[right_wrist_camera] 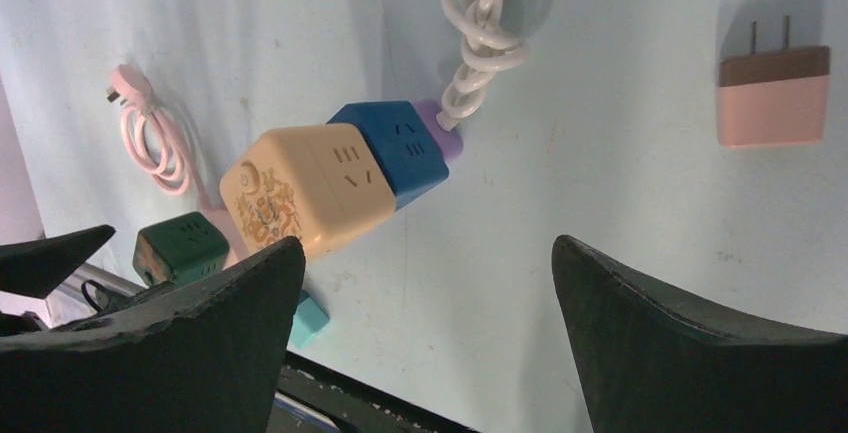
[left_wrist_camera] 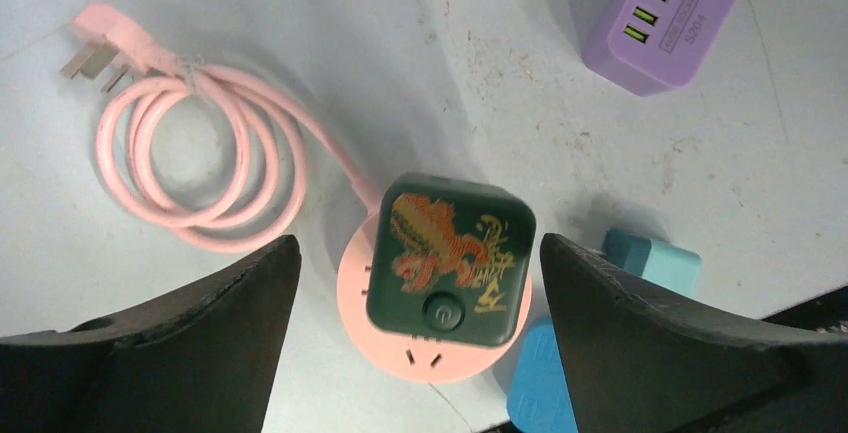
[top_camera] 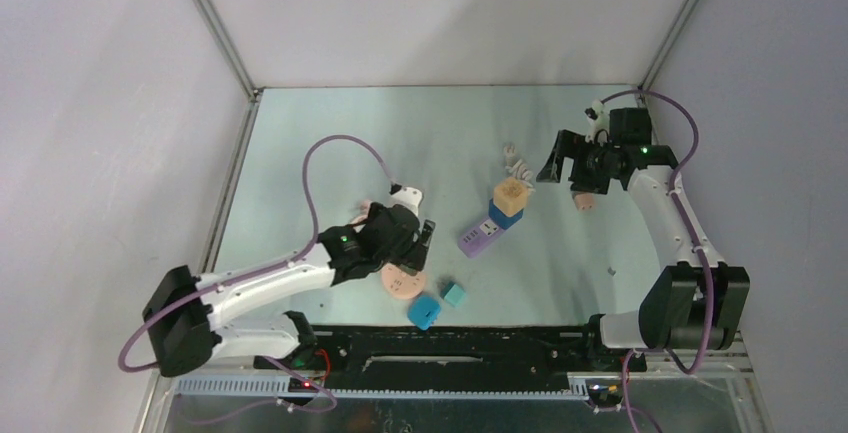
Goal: Insert the plug
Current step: Insert the plug into the socket, then pick up the plug from the center of the board.
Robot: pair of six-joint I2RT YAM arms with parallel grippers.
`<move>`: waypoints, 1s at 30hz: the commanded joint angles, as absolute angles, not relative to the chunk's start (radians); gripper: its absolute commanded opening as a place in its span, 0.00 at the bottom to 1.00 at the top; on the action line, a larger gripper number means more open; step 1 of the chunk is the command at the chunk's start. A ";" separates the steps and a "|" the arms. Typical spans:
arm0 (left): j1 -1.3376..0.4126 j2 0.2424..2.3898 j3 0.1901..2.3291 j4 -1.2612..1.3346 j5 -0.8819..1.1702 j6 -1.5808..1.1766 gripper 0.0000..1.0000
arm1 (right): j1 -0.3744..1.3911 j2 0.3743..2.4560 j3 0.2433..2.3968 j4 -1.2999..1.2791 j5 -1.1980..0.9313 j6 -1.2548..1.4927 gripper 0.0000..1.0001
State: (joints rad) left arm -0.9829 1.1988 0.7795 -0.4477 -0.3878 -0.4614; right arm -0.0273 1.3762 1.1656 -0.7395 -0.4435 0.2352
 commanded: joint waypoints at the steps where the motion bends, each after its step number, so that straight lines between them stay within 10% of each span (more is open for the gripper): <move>1: -0.947 1.082 0.813 -0.563 -0.340 -0.543 0.92 | 0.039 1.328 1.224 -0.768 -0.427 0.228 0.96; 12: -0.683 0.776 0.662 -0.563 0.060 -0.678 0.80 | 0.446 1.437 1.658 -0.872 -0.363 0.188 0.93; 30: -0.611 0.896 0.540 -0.389 0.239 -0.735 0.60 | 0.665 1.865 1.477 -0.627 -0.862 0.404 0.65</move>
State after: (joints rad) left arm -0.6273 0.9028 0.5682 -0.4484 0.2050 -0.7086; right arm 0.6361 1.8214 1.4334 -0.7074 -0.7509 0.3523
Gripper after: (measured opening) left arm 0.601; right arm 0.657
